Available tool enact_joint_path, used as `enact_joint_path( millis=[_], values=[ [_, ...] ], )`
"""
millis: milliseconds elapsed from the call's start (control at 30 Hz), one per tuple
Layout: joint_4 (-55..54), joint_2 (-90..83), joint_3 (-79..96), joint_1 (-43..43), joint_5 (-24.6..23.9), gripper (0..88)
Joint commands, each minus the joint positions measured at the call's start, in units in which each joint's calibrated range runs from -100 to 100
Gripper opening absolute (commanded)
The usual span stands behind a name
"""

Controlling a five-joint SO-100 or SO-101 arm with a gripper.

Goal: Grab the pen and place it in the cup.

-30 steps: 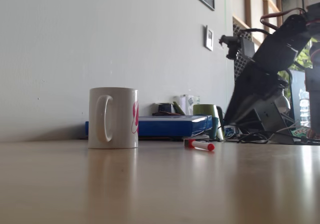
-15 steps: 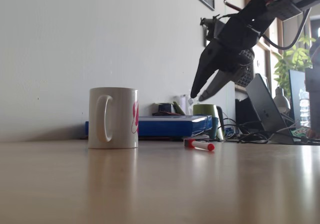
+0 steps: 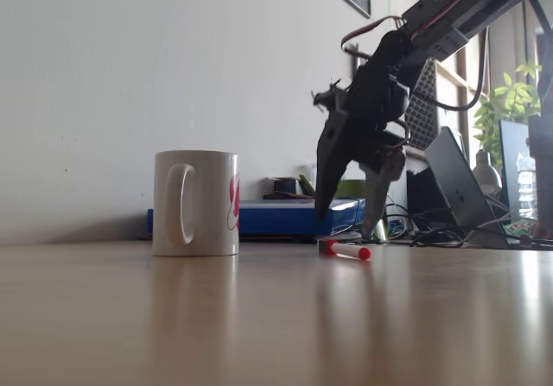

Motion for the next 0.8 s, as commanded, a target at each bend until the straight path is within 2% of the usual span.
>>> enact_joint_path(
  millis=[0,467,767],
  values=[
    [0.1,1.6,-2.4,-0.2,-0.5,27.3],
    [10.5,3.2,-4.3,-0.1,0.0,27.2],
    [17.1,14.7,-16.4,-2.6,0.1,27.2]
  ],
)
